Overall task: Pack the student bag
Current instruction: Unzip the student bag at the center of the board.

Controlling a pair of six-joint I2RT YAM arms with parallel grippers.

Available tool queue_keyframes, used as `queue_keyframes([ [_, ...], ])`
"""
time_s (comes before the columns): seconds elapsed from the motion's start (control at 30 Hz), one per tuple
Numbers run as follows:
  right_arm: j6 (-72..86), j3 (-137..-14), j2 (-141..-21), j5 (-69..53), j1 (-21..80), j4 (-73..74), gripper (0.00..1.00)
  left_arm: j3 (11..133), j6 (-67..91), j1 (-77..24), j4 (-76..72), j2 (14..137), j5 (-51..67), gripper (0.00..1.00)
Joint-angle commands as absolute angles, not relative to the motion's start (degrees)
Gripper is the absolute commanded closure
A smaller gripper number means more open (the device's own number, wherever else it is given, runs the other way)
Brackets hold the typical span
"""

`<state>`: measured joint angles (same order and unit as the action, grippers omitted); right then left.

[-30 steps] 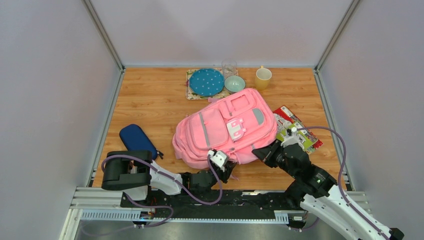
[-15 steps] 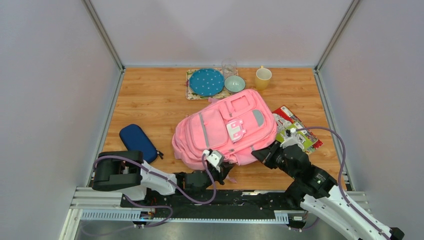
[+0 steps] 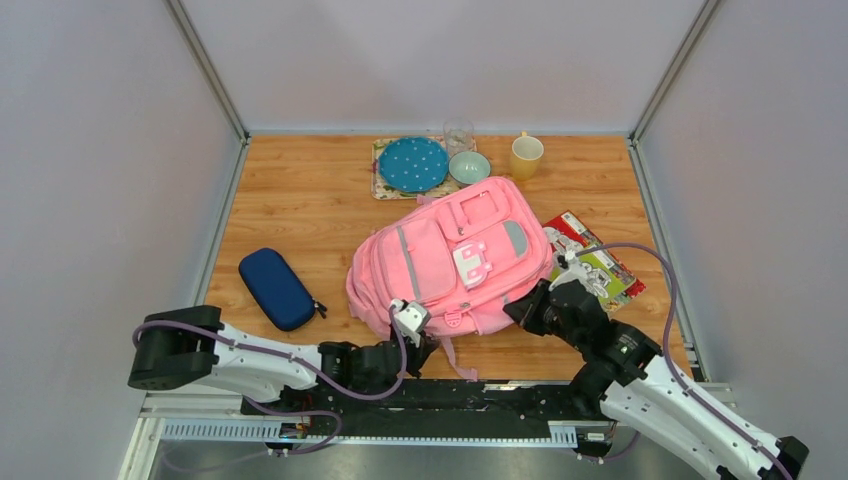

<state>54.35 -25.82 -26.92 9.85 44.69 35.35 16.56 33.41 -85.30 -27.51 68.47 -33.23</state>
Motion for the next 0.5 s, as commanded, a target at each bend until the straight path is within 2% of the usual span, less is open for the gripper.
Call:
queue_keyframes([
  [0.0,48.08,-29.44,-29.17,16.7,42.46,36.74,1.0,15.73,36.64,-84.55,-7.13,63.73,-31.32,1.0],
  [0.13,51.57,-29.62,-33.21,15.74,41.84,38.05,1.0,15.38,37.44,-84.64,-2.49,60.82,-24.88,1.0],
  [0.33,53.54,-36.28,-41.55,14.85,41.13,46.49,1.0,27.49,40.51,-86.3,14.2,61.87,-18.46,1.0],
  [0.47,49.5,-37.45,-46.65,16.17,39.73,45.8,1.0,27.88,42.36,-87.27,12.85,62.75,-16.18,1.0],
])
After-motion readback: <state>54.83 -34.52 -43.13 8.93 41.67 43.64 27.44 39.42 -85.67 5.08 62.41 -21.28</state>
